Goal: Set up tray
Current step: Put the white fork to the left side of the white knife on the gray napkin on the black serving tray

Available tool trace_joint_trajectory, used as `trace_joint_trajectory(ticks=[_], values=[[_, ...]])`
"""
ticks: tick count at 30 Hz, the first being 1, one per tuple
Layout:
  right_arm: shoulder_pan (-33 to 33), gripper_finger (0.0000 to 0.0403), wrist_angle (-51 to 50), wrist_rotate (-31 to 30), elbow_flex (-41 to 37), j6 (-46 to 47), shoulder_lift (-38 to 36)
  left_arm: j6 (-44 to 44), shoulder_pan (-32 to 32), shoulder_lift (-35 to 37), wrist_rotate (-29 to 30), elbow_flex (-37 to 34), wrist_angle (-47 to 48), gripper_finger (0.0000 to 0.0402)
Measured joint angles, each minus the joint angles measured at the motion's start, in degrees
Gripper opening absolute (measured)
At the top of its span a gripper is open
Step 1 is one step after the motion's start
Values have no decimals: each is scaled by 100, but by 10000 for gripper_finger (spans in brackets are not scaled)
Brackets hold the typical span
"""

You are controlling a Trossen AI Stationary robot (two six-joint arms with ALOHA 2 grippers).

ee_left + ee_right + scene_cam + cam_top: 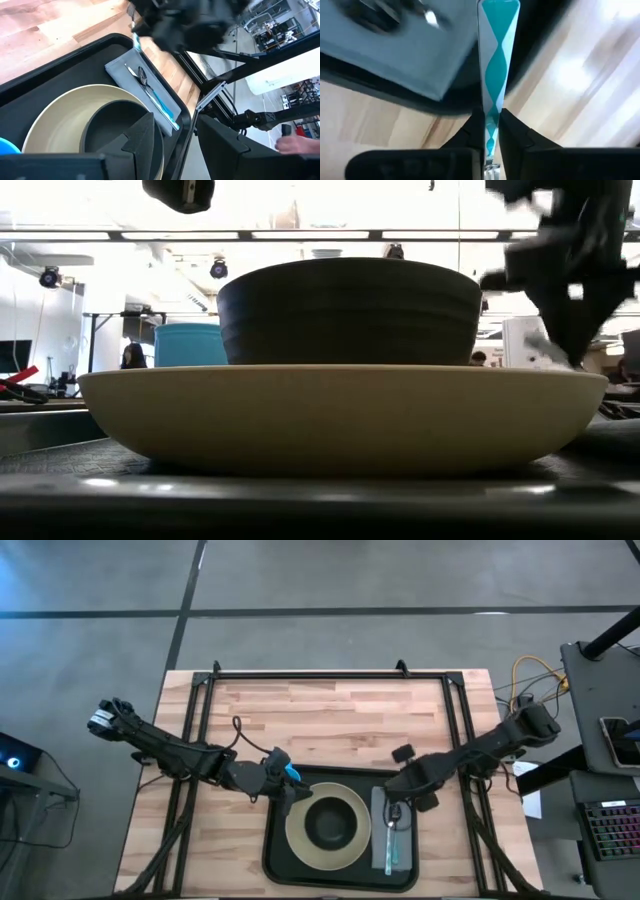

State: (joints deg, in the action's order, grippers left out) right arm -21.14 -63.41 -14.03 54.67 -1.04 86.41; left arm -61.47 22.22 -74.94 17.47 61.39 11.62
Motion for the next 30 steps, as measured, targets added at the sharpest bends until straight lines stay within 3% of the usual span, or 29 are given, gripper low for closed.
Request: trace_joint_trajectory(ticks=[6, 11, 18, 22, 30], values=[[-737, 37, 0, -366, 878, -1892, 293, -9, 0, 0, 2, 0, 0, 131], [-1365, 30, 88, -336, 1657, -2714, 979, -9, 0, 0, 3, 0, 0, 131], [-1926, 22, 138, 32, 2567, -3091, 2070, -13, 0, 0, 7, 0, -4, 131], [-2008, 22, 181, 388, 2670, -3239, 2108, -13, 0, 0, 7, 0, -4, 131], [-2075, 22, 552, 399, 2636, -3543, 2247, -16, 0, 0, 9, 0, -22, 131]])
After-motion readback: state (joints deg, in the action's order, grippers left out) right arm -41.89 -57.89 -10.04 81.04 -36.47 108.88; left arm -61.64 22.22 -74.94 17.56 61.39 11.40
